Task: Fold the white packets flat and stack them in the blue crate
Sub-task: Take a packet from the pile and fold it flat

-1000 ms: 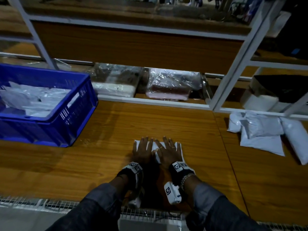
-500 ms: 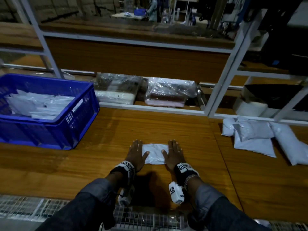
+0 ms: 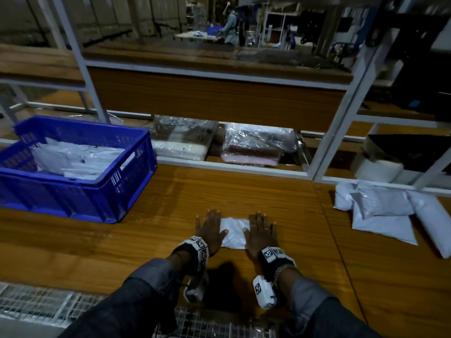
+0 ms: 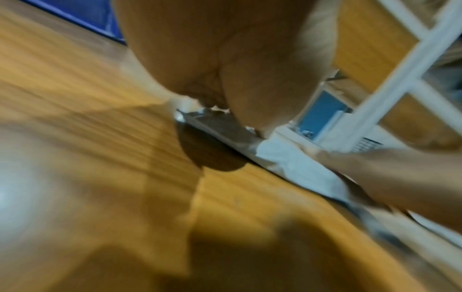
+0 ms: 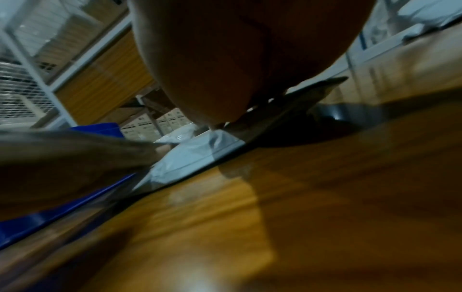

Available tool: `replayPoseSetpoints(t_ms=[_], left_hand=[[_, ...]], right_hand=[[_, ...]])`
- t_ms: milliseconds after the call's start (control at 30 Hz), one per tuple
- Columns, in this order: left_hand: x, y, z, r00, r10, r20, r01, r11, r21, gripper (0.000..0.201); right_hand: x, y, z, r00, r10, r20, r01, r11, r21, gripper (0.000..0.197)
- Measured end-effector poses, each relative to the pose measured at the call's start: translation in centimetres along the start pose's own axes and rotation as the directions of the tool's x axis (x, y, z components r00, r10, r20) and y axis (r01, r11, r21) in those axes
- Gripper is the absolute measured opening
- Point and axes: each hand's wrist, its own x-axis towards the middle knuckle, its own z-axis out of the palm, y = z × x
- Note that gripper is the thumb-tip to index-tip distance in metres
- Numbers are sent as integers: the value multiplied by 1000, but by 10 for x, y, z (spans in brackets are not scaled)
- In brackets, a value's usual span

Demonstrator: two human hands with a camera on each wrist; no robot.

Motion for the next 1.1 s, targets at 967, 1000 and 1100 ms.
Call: replayPoseSetpoints(t_ms=[967,1000,1100], left_hand=[[13,24,9,995,90,49,-96,987,129,60],[15,22,11,995,86,43,-92,986,142,59],[18,17,13,993,94,76,-104,985,137,60]], right_hand=[[13,-21,21,986,-165,-2,162,968,-191,68],[14,-21,23,984,-176,-17,169,966,-198,68],[13,-22,29,985,-167,-28,162,978,-130,66]])
